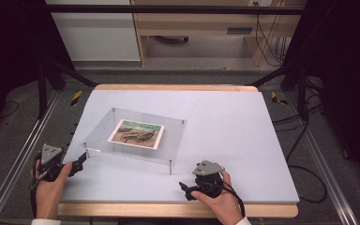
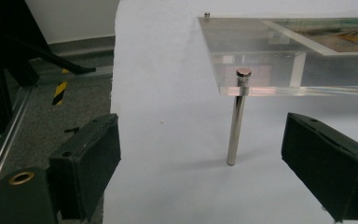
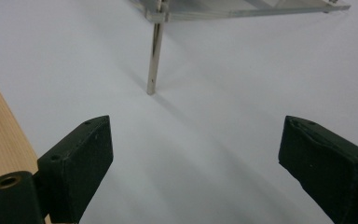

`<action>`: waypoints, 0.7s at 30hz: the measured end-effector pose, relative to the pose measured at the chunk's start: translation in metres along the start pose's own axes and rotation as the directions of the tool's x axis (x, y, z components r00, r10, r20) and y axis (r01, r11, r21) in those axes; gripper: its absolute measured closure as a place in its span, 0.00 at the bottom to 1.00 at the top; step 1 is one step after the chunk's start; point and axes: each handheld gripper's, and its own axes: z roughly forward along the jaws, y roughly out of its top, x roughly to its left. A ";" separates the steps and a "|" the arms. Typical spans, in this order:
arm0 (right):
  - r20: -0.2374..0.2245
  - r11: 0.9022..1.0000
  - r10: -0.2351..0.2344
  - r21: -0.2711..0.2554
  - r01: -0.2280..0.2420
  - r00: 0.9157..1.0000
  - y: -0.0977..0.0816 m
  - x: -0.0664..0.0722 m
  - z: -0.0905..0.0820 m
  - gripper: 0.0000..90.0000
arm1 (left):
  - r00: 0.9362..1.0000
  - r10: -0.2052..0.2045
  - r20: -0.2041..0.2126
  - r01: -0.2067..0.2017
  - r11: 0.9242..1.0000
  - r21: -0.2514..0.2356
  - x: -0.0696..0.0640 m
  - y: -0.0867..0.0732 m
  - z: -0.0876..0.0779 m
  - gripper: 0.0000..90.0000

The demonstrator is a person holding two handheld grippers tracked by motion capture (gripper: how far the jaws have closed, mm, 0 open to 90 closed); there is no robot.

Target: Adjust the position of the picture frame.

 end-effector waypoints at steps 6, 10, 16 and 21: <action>-0.005 1.000 -0.020 -0.022 0.020 1.000 0.006 0.008 0.006 0.15 | 0.999 0.047 0.023 -0.047 0.999 0.018 -0.003 0.001 0.005 0.13; 0.013 0.999 -0.035 -0.028 0.035 0.999 0.006 0.016 0.011 0.19 | 0.997 0.075 0.015 -0.076 0.997 0.021 -0.006 0.002 0.005 0.16; -0.004 0.997 -0.032 -0.064 0.032 0.999 0.009 0.024 0.017 0.25 | 0.997 0.073 -0.022 -0.073 0.997 0.005 -0.005 0.003 0.004 0.15; -0.041 0.998 0.003 -0.068 -0.006 0.999 0.013 0.027 0.026 0.31 | 0.998 0.045 -0.038 -0.046 0.999 -0.019 -0.002 0.004 0.001 0.15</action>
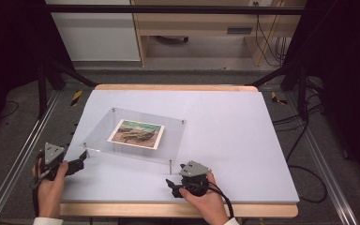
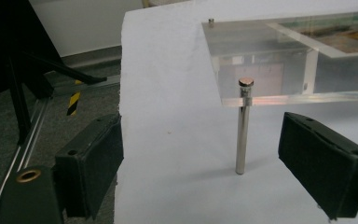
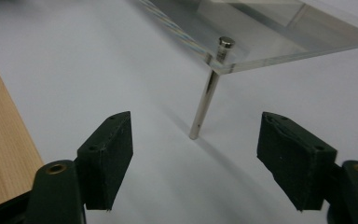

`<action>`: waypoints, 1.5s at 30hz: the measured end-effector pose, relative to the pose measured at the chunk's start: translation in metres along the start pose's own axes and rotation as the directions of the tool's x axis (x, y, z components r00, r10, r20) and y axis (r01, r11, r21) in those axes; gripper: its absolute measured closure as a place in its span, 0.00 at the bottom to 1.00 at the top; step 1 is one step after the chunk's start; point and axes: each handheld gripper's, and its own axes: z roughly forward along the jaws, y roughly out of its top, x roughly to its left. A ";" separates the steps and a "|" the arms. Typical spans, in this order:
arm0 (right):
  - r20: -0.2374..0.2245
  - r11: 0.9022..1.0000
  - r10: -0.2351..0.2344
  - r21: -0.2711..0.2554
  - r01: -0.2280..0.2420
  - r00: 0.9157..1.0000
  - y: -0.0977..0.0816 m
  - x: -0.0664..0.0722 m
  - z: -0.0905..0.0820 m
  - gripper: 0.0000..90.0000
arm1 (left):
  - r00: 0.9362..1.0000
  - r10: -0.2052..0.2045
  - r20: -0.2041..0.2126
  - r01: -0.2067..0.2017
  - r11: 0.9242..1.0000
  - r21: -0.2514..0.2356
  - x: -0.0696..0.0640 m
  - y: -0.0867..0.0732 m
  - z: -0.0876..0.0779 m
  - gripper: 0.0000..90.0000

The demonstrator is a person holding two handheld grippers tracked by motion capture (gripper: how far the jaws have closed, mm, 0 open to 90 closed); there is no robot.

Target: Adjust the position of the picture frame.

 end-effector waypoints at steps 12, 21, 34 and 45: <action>-0.005 0.998 0.053 0.032 -0.053 0.999 0.012 -0.004 0.016 0.48 | 0.999 -0.044 0.026 0.045 0.998 -0.040 -0.001 0.002 -0.001 0.06; -0.029 0.996 0.093 -0.005 -0.093 0.995 0.020 -0.010 0.031 0.83 | 0.988 -0.110 0.107 0.118 0.990 -0.073 -0.003 -0.001 0.000 0.05; -0.091 0.980 0.178 -0.077 -0.185 0.980 0.026 -0.019 0.025 0.94 | 0.972 -0.104 0.211 0.108 0.994 -0.004 0.002 -0.002 -0.001 0.11; -0.171 0.946 0.288 -0.102 -0.308 0.942 0.035 -0.031 0.019 0.95 | 0.969 -0.090 0.229 0.096 0.995 -0.013 0.001 0.002 0.014 0.49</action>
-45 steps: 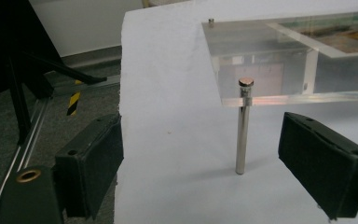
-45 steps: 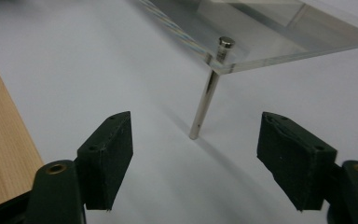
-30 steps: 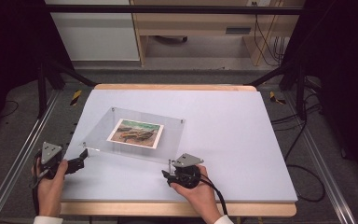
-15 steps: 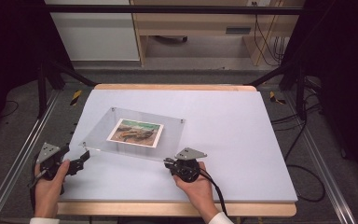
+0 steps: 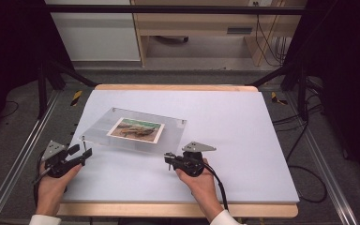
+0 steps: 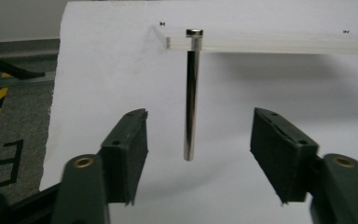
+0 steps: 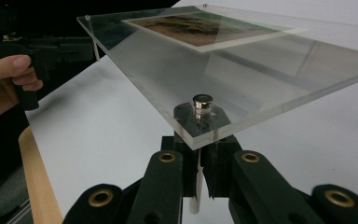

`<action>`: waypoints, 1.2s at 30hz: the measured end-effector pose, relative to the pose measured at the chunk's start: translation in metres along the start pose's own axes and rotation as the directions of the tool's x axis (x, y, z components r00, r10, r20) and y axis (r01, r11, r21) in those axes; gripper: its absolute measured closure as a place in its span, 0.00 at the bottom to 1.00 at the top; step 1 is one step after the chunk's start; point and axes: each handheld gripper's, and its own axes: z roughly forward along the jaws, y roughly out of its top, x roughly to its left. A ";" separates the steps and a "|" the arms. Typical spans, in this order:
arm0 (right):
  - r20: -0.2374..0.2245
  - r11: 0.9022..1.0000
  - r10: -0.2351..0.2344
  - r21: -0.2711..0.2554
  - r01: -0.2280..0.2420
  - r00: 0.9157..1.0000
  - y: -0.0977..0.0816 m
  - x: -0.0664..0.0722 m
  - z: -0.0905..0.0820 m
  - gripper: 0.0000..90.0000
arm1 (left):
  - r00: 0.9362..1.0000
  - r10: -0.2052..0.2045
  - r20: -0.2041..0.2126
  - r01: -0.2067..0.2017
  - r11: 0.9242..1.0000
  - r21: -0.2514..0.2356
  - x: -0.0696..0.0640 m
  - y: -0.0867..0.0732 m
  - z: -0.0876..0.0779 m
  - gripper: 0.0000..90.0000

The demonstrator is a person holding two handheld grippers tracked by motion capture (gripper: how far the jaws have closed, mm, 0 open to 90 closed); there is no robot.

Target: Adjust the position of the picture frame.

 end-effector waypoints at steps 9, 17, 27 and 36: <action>0.012 1.000 -0.005 0.018 0.005 1.000 0.002 -0.003 -0.001 0.94 | 1.000 -0.009 0.025 0.011 0.998 -0.056 0.003 0.008 0.015 0.74; 0.021 0.999 -0.016 0.034 0.015 1.000 0.000 -0.004 0.000 0.94 | 0.998 -0.062 0.022 0.063 0.995 -0.077 0.002 0.011 0.022 0.88; 0.070 0.998 -0.064 -0.022 0.066 0.995 -0.002 0.002 0.002 0.88 | 0.992 -0.126 0.016 0.127 0.989 -0.071 0.000 0.017 0.019 0.91; 0.117 0.995 -0.047 -0.080 0.057 0.992 -0.002 -0.001 0.002 0.94 | 0.995 -0.103 0.015 0.104 0.993 -0.058 -0.004 0.018 0.019 0.91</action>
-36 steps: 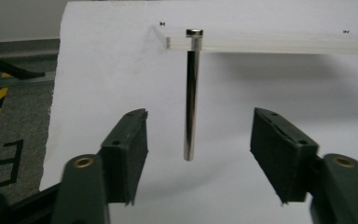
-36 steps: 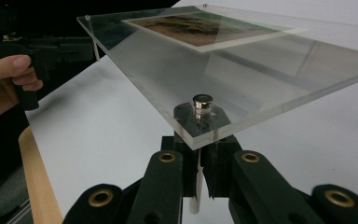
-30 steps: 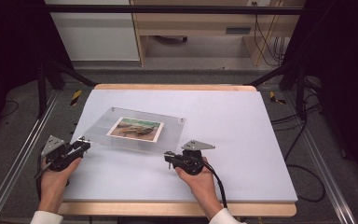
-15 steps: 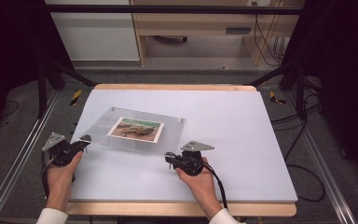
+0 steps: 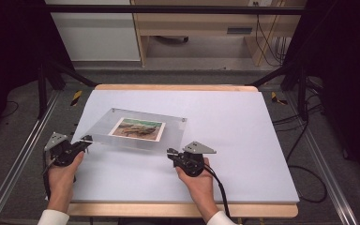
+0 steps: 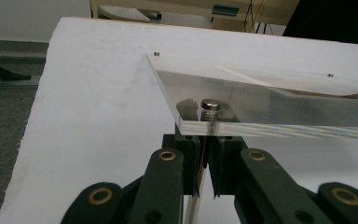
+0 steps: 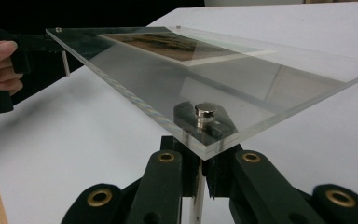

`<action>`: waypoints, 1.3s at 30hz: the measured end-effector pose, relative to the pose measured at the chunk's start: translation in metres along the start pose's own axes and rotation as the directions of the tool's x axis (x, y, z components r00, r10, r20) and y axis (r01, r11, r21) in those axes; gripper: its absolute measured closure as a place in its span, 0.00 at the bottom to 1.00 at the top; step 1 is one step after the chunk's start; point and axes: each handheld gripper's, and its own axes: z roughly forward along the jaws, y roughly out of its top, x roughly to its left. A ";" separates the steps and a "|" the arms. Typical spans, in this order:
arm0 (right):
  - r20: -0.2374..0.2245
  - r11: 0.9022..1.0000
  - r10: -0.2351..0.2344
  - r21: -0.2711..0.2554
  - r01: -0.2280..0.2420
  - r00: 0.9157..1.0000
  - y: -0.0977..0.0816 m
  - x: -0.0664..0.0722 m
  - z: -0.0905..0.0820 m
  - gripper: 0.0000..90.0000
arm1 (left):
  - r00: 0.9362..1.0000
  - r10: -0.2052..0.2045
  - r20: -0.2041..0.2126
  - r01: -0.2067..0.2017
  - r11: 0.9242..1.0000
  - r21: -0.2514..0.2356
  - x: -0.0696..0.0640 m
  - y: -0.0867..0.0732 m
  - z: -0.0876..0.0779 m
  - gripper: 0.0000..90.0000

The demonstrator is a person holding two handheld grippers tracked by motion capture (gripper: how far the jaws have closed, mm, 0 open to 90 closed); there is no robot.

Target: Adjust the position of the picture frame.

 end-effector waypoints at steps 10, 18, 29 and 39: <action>-0.003 1.000 0.003 0.022 -0.002 1.000 -0.001 -0.001 0.001 0.94 | 0.999 0.019 0.036 -0.020 1.000 0.014 0.004 0.002 0.005 0.91; 0.052 1.000 -0.009 0.002 0.009 0.999 0.008 -0.002 -0.010 0.94 | 0.998 0.019 0.054 -0.020 1.000 0.017 -0.007 0.009 -0.004 0.93; 0.098 0.999 -0.044 -0.010 0.045 0.994 0.025 -0.007 -0.026 0.93 | 0.998 0.042 0.043 -0.042 0.999 0.020 -0.032 0.017 -0.023 0.93; 0.103 0.997 -0.068 -0.035 0.072 0.992 0.034 -0.007 -0.037 0.92 | 0.999 0.043 0.016 -0.043 0.999 -0.024 -0.047 0.024 -0.035 0.93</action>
